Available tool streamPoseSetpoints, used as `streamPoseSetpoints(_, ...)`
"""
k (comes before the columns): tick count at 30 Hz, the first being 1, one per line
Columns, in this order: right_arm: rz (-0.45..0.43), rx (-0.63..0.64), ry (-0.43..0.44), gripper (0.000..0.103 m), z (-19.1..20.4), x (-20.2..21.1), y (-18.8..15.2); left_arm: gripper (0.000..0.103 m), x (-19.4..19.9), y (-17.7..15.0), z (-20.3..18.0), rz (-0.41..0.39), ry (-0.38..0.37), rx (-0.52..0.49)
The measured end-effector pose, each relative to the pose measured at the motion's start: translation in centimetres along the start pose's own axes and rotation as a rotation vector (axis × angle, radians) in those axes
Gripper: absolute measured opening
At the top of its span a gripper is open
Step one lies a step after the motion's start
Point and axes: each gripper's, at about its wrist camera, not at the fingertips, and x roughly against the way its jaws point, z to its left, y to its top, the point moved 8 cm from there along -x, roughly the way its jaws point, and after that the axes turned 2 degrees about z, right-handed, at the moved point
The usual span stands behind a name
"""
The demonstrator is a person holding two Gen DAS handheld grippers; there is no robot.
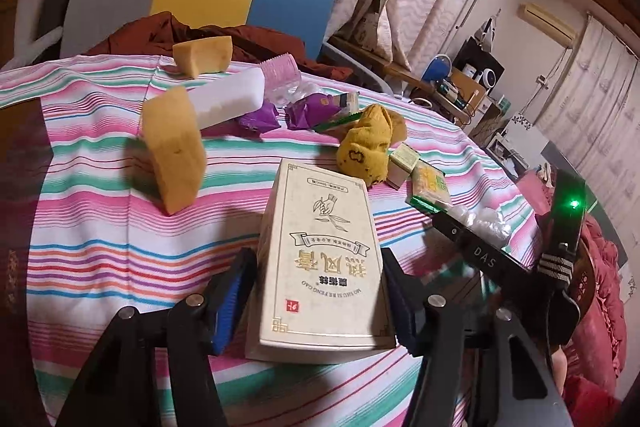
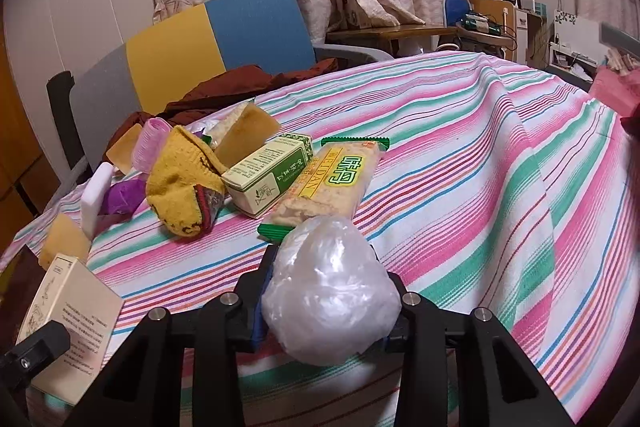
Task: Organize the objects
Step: 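Carry both to the gold tray, right gripper drops the bag while left gripper releases the box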
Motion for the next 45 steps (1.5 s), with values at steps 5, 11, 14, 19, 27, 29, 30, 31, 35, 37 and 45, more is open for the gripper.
streamPoseSetpoints(5, 0.03, 0.027, -0.003, 0.04, 0.7, 1.0, -0.8, 0.058, 1.0, -0.6, 0.6, -0.005, -0.013, -0.004)
streamPoseSetpoints(11, 0.067, 0.067, 0.038, 0.04, 2.9, 2.5, -1.9, 0.055, 3.4, -1.4, 1.2, -0.023, -0.07, 0.028)
streamPoseSetpoints(14, 0.074, 0.082, 0.068, 0.04, 4.3, 3.2, -2.1, 0.055, 4.9, -1.9, 1.6, -0.04, -0.094, 0.036)
streamPoseSetpoints(19, 0.088, 0.107, 0.123, 0.04, 6.9, 4.5, -2.8, 0.055, 8.1, -1.7, 2.1, -0.086, -0.127, 0.054)
streamPoseSetpoints(27, 0.082, 0.237, 0.263, 0.04, 13.8, 7.9, -3.9, 0.055, 14.7, -1.0, 4.7, -0.185, -0.081, 0.054)
streamPoseSetpoints(29, 0.075, 0.274, 0.299, 0.04, 15.7, 8.9, -4.3, 0.055, 16.2, -0.8, 5.9, -0.209, -0.059, 0.064)
streamPoseSetpoints(30, 0.069, 0.29, 0.317, 0.04, 16.7, 9.3, -4.5, 0.055, 17.3, -0.7, 6.9, -0.224, -0.044, 0.073)
streamPoseSetpoints(31, 0.064, 0.309, 0.347, 0.04, 18.0, 10.1, -4.8, 0.055, 18.0, -0.8, 7.8, -0.233, -0.024, 0.079)
streamPoseSetpoints(35, 0.059, 0.35, 0.45, 0.04, 22.5, 12.5, -5.7, 0.055, 20.5, -0.8, 11.5, -0.254, 0.06, 0.108)
streamPoseSetpoints(37, 0.059, 0.374, 0.511, 0.04, 24.8, 13.8, -6.3, 0.055, 21.7, -1.0, 13.9, -0.259, 0.123, 0.126)
streamPoseSetpoints(45, 0.16, 0.523, 0.663, 0.041, 34.3, 15.7, -11.6, 0.055, 24.4, -3.2, 21.4, -0.232, 0.305, 0.228)
